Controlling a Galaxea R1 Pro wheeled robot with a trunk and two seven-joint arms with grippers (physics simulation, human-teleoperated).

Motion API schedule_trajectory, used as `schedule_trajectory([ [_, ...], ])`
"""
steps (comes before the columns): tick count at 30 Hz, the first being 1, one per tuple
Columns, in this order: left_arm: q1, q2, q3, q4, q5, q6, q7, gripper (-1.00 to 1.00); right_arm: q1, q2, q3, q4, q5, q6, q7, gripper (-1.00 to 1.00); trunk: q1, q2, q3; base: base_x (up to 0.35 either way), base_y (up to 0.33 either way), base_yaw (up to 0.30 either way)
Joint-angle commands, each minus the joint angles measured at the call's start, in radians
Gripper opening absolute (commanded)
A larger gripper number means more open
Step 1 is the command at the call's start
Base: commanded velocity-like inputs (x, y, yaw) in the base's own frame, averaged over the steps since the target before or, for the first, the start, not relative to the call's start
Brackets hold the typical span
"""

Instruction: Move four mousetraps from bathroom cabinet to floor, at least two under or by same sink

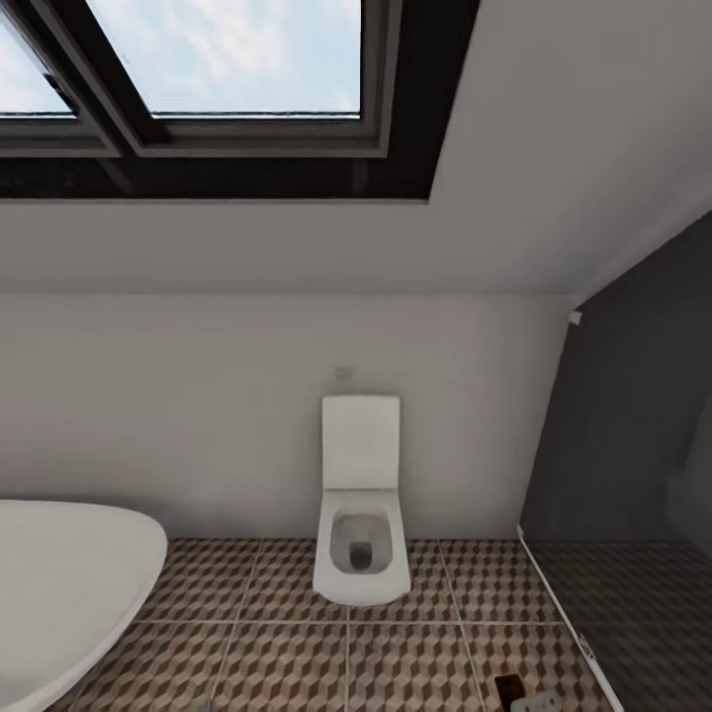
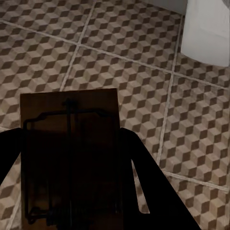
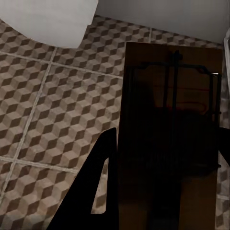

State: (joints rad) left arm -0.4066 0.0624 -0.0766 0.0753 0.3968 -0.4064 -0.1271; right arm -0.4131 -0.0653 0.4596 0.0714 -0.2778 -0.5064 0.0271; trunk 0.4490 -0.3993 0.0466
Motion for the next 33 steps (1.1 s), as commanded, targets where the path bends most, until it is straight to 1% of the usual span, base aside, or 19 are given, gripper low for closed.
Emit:
schedule_trajectory([
  [1,-0.001,0.0,-0.007,0.005,0.007,-0.006,-0.003,-1.0,-0.001,0.0,0.009,0.004,-0.013,-0.006,0.009,-1.0,0.001,-0.001,0.0,0.329,0.0,0.0],
  [4,-0.001,0.001,-0.006,0.005,0.007,-0.005,-0.003,-1.0,-0.001,-0.003,0.008,0.004,-0.021,-0.006,0.008,-1.0,0.001,-0.001,0.0,0.33,0.0,0.0],
  [5,-0.001,0.002,-0.006,0.004,0.008,-0.005,-0.003,-1.0,-0.001,-0.004,0.008,0.004,-0.036,-0.006,0.008,-1.0,0.001,-0.001,0.0,0.33,0.0,0.0],
  [6,-0.001,0.003,-0.005,0.004,0.008,-0.004,-0.003,-1.0,-0.001,-0.004,0.008,0.004,-0.064,-0.006,0.008,-1.0,0.001,-0.001,0.0,0.33,0.0,0.0],
  [7,-0.001,0.004,-0.005,0.004,0.009,-0.004,-0.003,-1.0,-0.001,-0.005,0.008,0.004,-0.104,-0.005,0.009,-1.0,0.001,-0.001,0.0,0.33,0.0,0.0],
  [8,-0.001,0.004,-0.005,0.004,0.009,-0.004,-0.003,-1.0,-0.001,-0.005,0.008,0.004,-0.127,-0.005,0.011,-1.0,0.001,-0.001,0.0,0.33,0.0,0.0],
  [9,-0.001,0.004,-0.005,0.004,0.009,-0.004,-0.003,-1.0,-0.001,-0.005,0.01,0.003,-0.172,-0.004,0.015,-1.0,0.001,-0.001,0.0,0.33,0.0,0.0],
  [10,-0.001,0.003,-0.005,0.004,0.009,-0.003,-0.002,-1.0,-0.001,-0.005,0.012,0.003,-0.209,-0.003,0.018,-1.0,0.001,-0.001,0.0,0.33,0.0,0.0],
  [13,-0.001,0.001,-0.005,0.004,0.01,-0.003,-0.002,-1.0,-0.001,-0.004,0.019,0.002,-0.252,-0.003,0.021,-1.0,0.001,-0.001,0.0,0.33,0.0,0.0],
  [17,-0.001,0.001,-0.004,0.004,0.01,-0.003,-0.001,-1.0,-0.001,-0.004,0.022,0.002,-0.266,-0.006,0.022,-1.0,0.001,-0.001,0.0,0.33,0.0,0.0],
  [20,-0.001,0.002,-0.003,0.004,0.01,-0.004,0.021,-1.0,-0.001,-0.004,0.023,0.002,-0.27,-0.007,0.022,-1.0,0.001,-0.001,0.0,0.33,0.0,0.0],
  [25,-0.001,-0.003,-0.004,0.004,0.012,-0.009,0.138,-1.0,-0.001,-0.004,0.023,0.002,-0.272,-0.005,0.022,-1.0,0.001,-0.001,0.0,0.207,0.0,0.0],
  [27,-0.001,-0.007,-0.005,0.004,0.013,-0.01,0.16,-1.0,-0.001,-0.004,0.023,0.002,-0.272,-0.004,0.022,-1.0,0.001,-0.001,0.0,0.046,0.0,0.0],
  [28,0.004,-0.013,-0.005,0.01,0.021,-0.016,0.15,-1.0,-0.007,0.002,0.028,0.002,-0.271,-0.009,0.013,-1.0,0.001,-0.001,0.0,0.0,0.0,0.0],
  [30,0.016,-0.024,-0.006,0.015,0.018,-0.015,0.145,-1.0,-0.018,0.013,0.033,0.002,-0.271,-0.017,0.013,-1.0,0.001,-0.001,0.0,0.0,0.0,0.0],
  [33,0.018,-0.041,-0.008,0.015,0.018,-0.01,0.145,-1.0,-0.035,0.031,0.032,0.002,-0.271,-0.017,0.012,-1.0,0.001,-0.001,0.0,0.0,0.0,0.0],
])
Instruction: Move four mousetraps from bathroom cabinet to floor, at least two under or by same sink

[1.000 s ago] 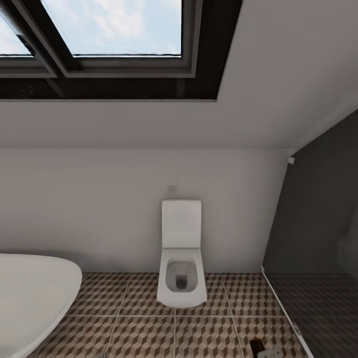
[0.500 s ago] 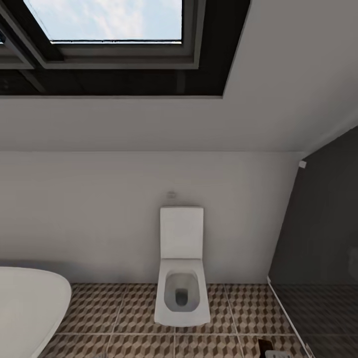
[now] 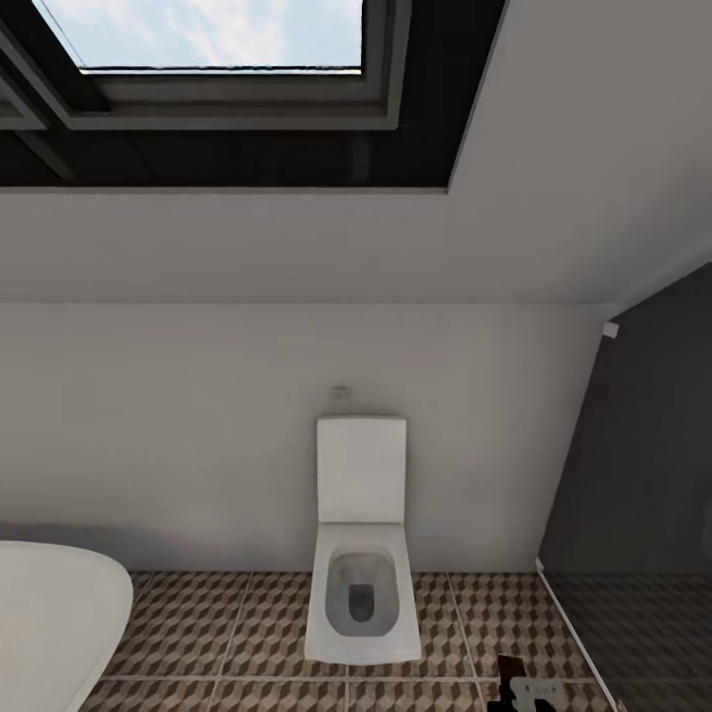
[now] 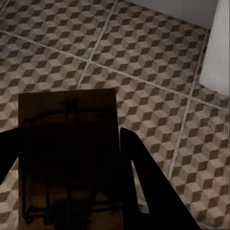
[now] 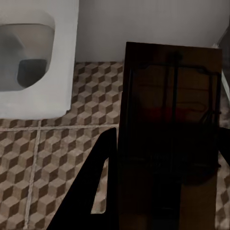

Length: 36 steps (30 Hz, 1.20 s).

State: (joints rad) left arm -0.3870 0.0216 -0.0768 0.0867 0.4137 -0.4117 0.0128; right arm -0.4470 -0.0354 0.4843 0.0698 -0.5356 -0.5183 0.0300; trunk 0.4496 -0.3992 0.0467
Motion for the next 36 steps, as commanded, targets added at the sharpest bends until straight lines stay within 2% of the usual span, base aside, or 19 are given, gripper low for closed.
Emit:
schedule_trajectory([
  [1,-0.001,-0.006,-0.009,0.002,0.0,-0.002,0.005,-1.0,-0.007,0.002,0.008,0.004,-0.013,-0.005,0.009,-1.0,0.0,-0.001,0.0,0.0,0.0,0.0],
  [11,0.0,-0.062,-0.011,-0.044,-0.004,0.015,0.003,-1.0,-0.036,0.004,0.005,0.003,-0.01,-0.005,0.006,-1.0,0.0,-0.001,0.0,0.0,0.0,0.0],
  [15,0.0,-0.062,-0.011,-0.046,-0.004,0.016,0.005,-1.0,-0.036,0.001,0.005,0.002,-0.009,-0.007,0.005,-1.0,0.0,-0.001,0.0,0.0,0.0,0.0],
  [20,0.0,-0.055,-0.011,-0.063,-0.007,0.017,0.011,-1.0,-0.036,-0.027,0.002,0.002,-0.01,-0.032,0.004,-1.0,0.0,-0.001,0.0,0.0,0.0,0.0],
  [23,0.0,-0.044,-0.011,-0.077,-0.007,0.017,0.012,-1.0,-0.036,-0.04,0.002,0.002,-0.01,-0.049,0.003,-1.0,0.012,-0.022,-0.01,0.0,0.0,0.0],
  [36,0.0,-0.039,-0.008,-0.082,-0.002,0.006,0.013,-1.0,-0.036,-0.049,0.002,-0.005,-0.01,-0.071,0.008,-1.0,0.062,-0.113,-0.051,0.0,0.0,0.0],
])
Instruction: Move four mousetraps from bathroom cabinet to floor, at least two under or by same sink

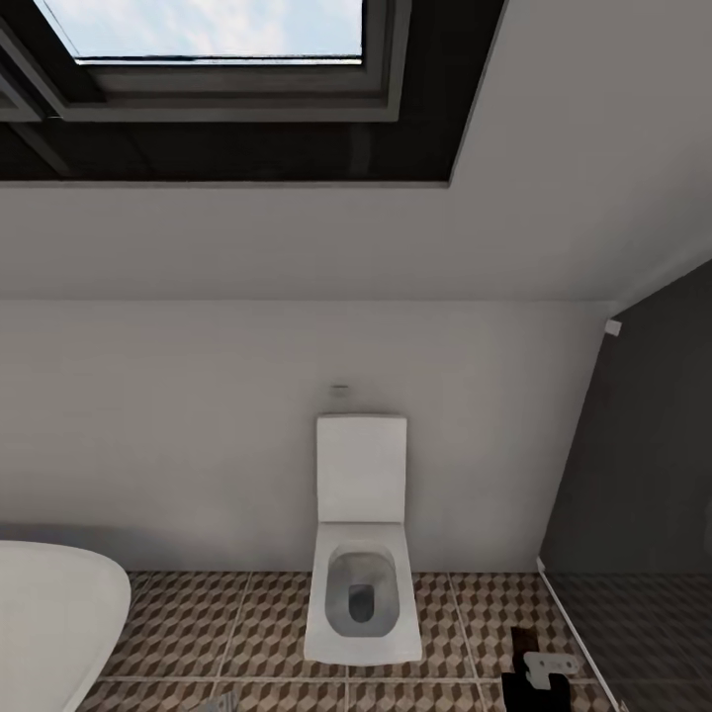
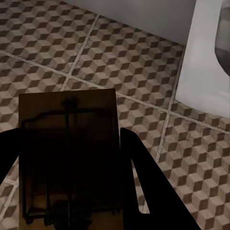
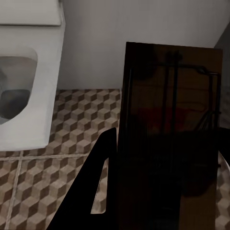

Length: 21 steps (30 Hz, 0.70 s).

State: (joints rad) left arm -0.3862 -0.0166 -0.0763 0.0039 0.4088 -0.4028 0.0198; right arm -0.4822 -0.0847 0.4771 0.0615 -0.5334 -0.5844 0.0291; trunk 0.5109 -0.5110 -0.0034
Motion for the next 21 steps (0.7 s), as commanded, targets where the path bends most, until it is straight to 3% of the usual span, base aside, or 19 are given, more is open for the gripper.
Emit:
schedule_trajectory([
  [1,0.0,0.0,-0.008,0.001,0.003,-0.003,0.006,-1.0,-0.001,0.0,0.009,0.003,-0.012,-0.005,0.009,-1.0,0.004,-0.008,-0.004,0.0,0.0,0.0],
  [11,0.0,0.013,-0.007,-0.002,0.004,-0.002,0.013,-1.0,-0.001,0.002,0.009,0.003,-0.011,-0.004,0.009,-1.0,0.043,-0.078,-0.035,0.0,0.0,0.0],
  [17,0.0,0.015,-0.007,-0.046,0.003,-0.001,0.09,-1.0,-0.001,0.002,0.009,0.003,-0.011,-0.003,0.009,-1.0,0.066,-0.12,-0.054,0.0,0.0,0.0],
  [21,0.0,0.016,-0.007,-0.052,0.005,0.0,0.107,-1.0,-0.001,0.002,0.009,0.003,-0.011,-0.002,0.009,-1.0,0.081,-0.148,-0.066,0.0,0.0,0.0],
])
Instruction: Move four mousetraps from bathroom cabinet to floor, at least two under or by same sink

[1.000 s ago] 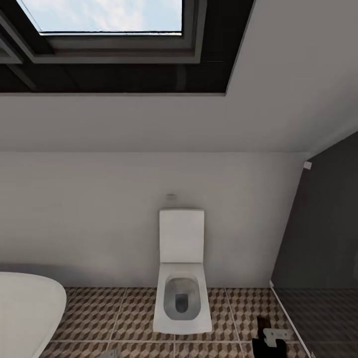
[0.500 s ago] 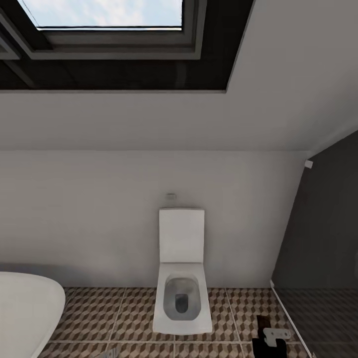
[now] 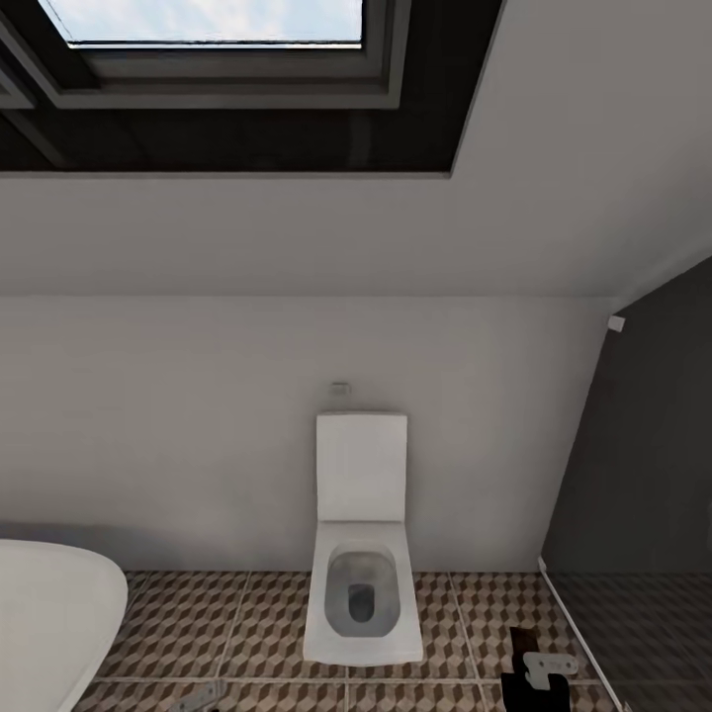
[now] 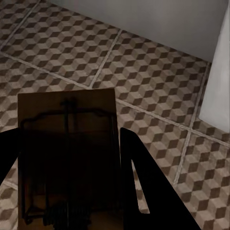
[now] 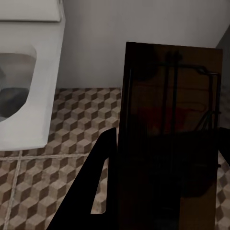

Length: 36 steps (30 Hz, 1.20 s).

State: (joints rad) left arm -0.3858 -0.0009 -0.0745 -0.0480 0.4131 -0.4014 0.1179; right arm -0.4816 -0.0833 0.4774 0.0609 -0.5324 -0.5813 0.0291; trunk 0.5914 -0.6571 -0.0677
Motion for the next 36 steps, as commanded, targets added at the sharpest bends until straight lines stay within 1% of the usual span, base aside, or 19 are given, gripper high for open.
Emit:
schedule_trajectory([
  [1,-0.001,0.001,-0.008,0.0,0.001,-0.002,0.011,-1.0,-0.002,0.001,0.009,0.004,-0.012,-0.005,0.009,-1.0,0.004,-0.009,-0.005,0.0,0.0,0.0],
  [14,-0.001,-0.001,-0.008,-0.001,0.001,-0.004,0.014,-1.0,-0.002,0.001,0.009,0.004,-0.011,-0.005,0.009,-1.0,0.054,-0.1,-0.046,0.004,0.0,0.0],
  [19,-0.001,-0.001,-0.008,-0.001,0.001,-0.005,0.014,-1.0,-0.002,0.001,0.009,0.004,-0.011,-0.005,0.009,-1.0,0.073,-0.135,-0.061,0.169,0.0,0.0],
  [29,-0.001,-0.002,-0.008,-0.001,0.001,-0.005,0.014,-1.0,-0.002,0.001,0.009,0.004,-0.011,-0.005,0.009,-1.0,0.112,-0.205,-0.093,0.027,0.0,0.0],
  [36,-0.001,-0.002,-0.008,-0.001,0.001,-0.005,0.014,-1.0,-0.002,0.001,0.009,0.004,-0.011,-0.005,0.009,-1.0,0.138,-0.254,-0.115,0.162,0.0,0.0],
])
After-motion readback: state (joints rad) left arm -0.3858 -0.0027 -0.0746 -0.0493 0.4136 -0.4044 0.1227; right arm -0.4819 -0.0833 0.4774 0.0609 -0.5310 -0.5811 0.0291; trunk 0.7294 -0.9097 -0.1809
